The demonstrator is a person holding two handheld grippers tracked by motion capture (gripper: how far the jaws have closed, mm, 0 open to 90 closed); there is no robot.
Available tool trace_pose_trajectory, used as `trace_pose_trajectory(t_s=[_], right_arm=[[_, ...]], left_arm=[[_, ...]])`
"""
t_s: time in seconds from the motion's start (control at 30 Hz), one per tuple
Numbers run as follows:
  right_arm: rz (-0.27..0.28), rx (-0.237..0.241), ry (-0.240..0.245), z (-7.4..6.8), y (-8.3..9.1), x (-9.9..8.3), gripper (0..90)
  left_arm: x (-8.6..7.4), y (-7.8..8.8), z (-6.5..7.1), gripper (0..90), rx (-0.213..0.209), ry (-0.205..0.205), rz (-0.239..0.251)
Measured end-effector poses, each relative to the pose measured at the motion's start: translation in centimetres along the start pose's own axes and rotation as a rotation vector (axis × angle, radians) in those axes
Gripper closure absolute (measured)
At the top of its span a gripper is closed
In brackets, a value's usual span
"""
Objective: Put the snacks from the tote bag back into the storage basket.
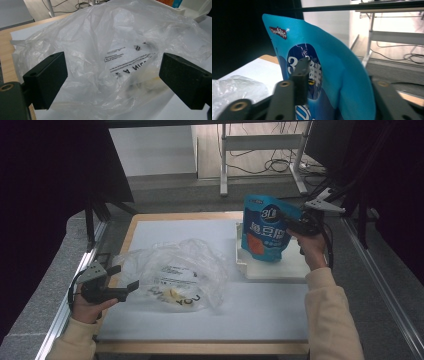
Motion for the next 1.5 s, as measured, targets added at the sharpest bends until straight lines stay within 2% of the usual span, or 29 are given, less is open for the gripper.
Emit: trace_pose_trajectory(t_s=[0.17, 0.3, 0.6, 0.87, 0.93, 1.03, 1.2, 1.27, 1.4, 1.5], right_arm=[[-0.010, -0.048, 0.007, 0.2, 0.7, -0.2, 45.8], [-0.020, -0.064, -0.005, 0.5, 1.6, -0.9, 42.0], [-0.036, -0.069, -0.027, 1.1, 3.8, -2.6, 39.8], [-0.046, -0.067, -0.030, 0.3, 6.3, -4.1, 39.4], [-0.080, -0.083, -0.013, -0.1, 7.1, -5.1, 39.4], [-0.084, -0.058, -0.019, -1.0, 7.9, -5.9, 39.4], [-0.082, 0.009, -0.014, -3.3, 8.9, -6.9, 39.4], [-0.089, 0.039, 0.002, -4.6, 9.0, -7.5, 39.4], [-0.105, 0.086, 0.016, -6.9, 8.9, -8.9, 39.4], [-0.142, 0.132, 0.025, -8.9, 8.5, -10.4, 39.4]], left_arm=[[0.2, 0.1, 0.1, 8.4, -0.001, -0.006, 0.007], [0.4, 0.1, 0.2, 8.4, -0.005, -0.009, 0.011], [0.3, -0.1, 0.3, 8.4, -0.008, -0.009, 0.005], [0.4, -0.2, 0.5, 8.5, -0.016, -0.014, 0.000], [0.4, -0.2, 0.6, 9.1, -0.021, -0.015, 0.000], [0.4, -0.3, 0.6, 9.2, -0.021, -0.015, -0.001], [0.5, -0.5, 0.8, 9.2, -0.023, -0.018, -0.002], [0.4, -0.6, 0.9, 9.2, -0.024, -0.019, -0.005], [0.4, -0.7, 1.1, 9.2, -0.026, -0.019, -0.006], [0.4, -0.7, 1.2, 9.2, -0.027, -0.020, -0.006]])
Point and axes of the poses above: each handheld gripper's, and its own axes: y roughly backward along the jaws, x roughly out of its top, z roughly to its right, the point moved 8 cm from there along -y, roughly forward along the jaws, and after that the axes turned 8 degrees about -x, right-handed, at the moved point
